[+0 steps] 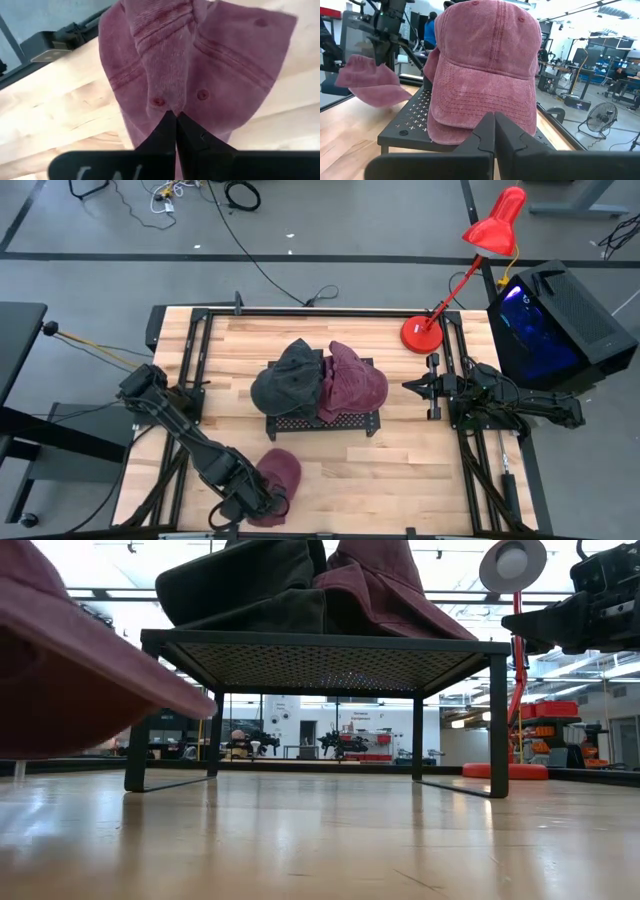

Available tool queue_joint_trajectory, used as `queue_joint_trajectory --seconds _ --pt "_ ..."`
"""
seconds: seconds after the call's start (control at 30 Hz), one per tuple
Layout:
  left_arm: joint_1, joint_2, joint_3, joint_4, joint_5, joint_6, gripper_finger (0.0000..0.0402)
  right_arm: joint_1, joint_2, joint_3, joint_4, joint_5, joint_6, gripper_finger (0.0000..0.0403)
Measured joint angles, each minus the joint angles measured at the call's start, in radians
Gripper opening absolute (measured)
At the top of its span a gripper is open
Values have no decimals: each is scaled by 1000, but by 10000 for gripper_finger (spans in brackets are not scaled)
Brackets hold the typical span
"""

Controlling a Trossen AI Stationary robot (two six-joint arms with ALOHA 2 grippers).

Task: Pick & Place hat
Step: Stack the red cap on top of the red cap on the shelf

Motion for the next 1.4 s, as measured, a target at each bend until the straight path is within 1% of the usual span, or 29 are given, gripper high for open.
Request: queue_joint_trajectory --seconds 0.1,0.37,0.43,0.7,1.07,1.23,1.4 --pt "2 0 -29 13 -14 28 0 0 0 0 0 0 0 4" --pt "24 0 -123 31 3 32 3 0 0 0 0 0 0 4" --pt "24 0 -126 29 0 15 6 0 0 0 0 0 0 4" --pt "24 0 -126 92 0 -131 35 0 0 0 0 0 0 4" --pt "24 -1 -126 108 0 -175 78 0 0 0 0 0 0 4" --pt "9 -31 -125 110 -3 -315 115 0 0 0 0 0 0 4" --pt "-30 -85 -125 106 -17 -584 158 0 0 0 0 0 0 4"
